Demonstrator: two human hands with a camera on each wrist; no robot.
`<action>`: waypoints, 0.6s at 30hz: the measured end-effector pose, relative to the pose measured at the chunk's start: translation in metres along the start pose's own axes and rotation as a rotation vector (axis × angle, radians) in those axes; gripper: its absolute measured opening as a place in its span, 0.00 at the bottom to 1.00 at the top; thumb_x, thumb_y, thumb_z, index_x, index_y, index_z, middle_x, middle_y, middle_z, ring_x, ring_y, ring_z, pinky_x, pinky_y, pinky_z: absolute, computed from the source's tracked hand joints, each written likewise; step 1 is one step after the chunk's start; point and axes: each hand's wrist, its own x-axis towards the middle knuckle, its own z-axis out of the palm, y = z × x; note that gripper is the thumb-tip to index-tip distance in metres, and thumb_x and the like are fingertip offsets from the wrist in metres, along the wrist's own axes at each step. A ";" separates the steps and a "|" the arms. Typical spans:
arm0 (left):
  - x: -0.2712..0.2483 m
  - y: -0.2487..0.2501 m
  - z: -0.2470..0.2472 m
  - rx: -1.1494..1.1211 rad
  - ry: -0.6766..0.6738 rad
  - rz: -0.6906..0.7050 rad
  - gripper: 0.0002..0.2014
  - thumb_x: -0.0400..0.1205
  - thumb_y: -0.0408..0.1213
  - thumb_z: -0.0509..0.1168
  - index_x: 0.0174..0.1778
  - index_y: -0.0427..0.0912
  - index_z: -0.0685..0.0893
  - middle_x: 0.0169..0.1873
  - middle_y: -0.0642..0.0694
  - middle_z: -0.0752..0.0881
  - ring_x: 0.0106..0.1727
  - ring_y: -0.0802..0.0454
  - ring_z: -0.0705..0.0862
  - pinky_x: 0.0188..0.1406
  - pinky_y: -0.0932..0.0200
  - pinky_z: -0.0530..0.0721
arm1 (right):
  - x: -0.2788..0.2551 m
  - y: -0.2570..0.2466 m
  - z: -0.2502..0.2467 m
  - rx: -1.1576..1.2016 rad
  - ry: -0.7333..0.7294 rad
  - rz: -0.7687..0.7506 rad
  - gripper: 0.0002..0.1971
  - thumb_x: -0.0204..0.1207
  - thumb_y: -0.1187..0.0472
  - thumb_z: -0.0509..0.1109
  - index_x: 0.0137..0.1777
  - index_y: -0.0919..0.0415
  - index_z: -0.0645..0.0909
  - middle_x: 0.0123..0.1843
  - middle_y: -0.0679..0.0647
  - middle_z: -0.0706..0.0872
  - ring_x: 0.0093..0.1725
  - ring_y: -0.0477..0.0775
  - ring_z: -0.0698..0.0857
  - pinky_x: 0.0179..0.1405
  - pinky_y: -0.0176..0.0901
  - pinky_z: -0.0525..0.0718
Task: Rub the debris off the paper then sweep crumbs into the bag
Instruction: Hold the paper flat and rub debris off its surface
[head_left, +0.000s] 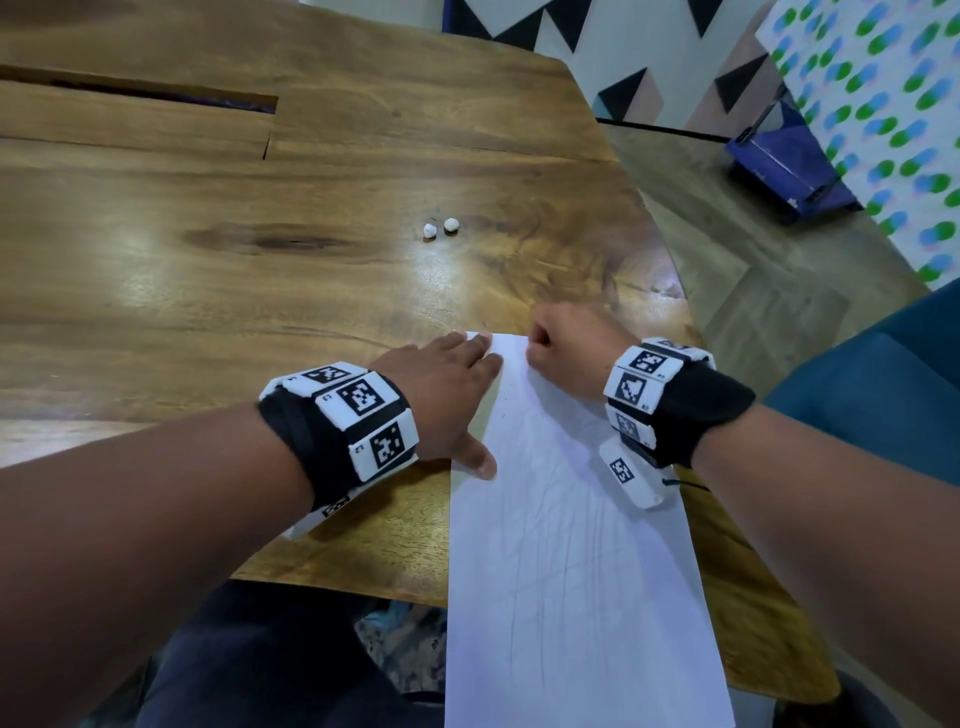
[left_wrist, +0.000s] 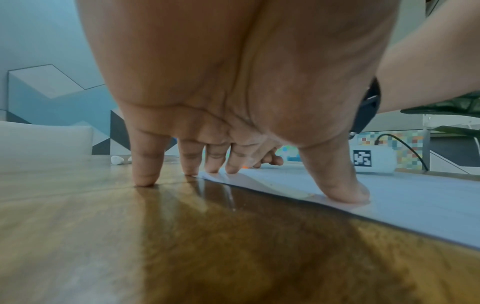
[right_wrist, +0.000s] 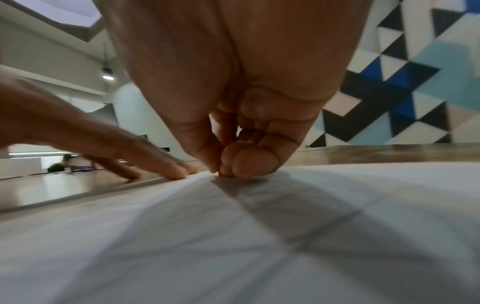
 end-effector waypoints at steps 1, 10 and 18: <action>0.000 0.000 -0.001 -0.002 0.004 0.001 0.60 0.72 0.73 0.70 0.90 0.46 0.47 0.91 0.47 0.44 0.91 0.46 0.45 0.85 0.35 0.63 | -0.005 -0.004 0.003 -0.010 -0.019 -0.056 0.04 0.78 0.59 0.65 0.44 0.56 0.80 0.41 0.51 0.86 0.43 0.55 0.82 0.42 0.47 0.81; 0.001 0.004 -0.005 0.031 -0.022 -0.005 0.61 0.71 0.73 0.71 0.91 0.51 0.44 0.90 0.47 0.46 0.90 0.43 0.46 0.78 0.34 0.73 | 0.010 0.027 -0.009 -0.012 -0.005 0.131 0.05 0.75 0.64 0.62 0.39 0.59 0.78 0.41 0.58 0.87 0.49 0.62 0.83 0.45 0.48 0.81; 0.004 0.008 -0.009 0.062 -0.040 -0.022 0.56 0.70 0.71 0.74 0.89 0.56 0.53 0.86 0.46 0.54 0.86 0.41 0.53 0.67 0.38 0.80 | -0.036 -0.011 0.017 0.031 -0.101 -0.138 0.06 0.77 0.57 0.65 0.39 0.50 0.73 0.40 0.52 0.84 0.41 0.58 0.83 0.40 0.50 0.83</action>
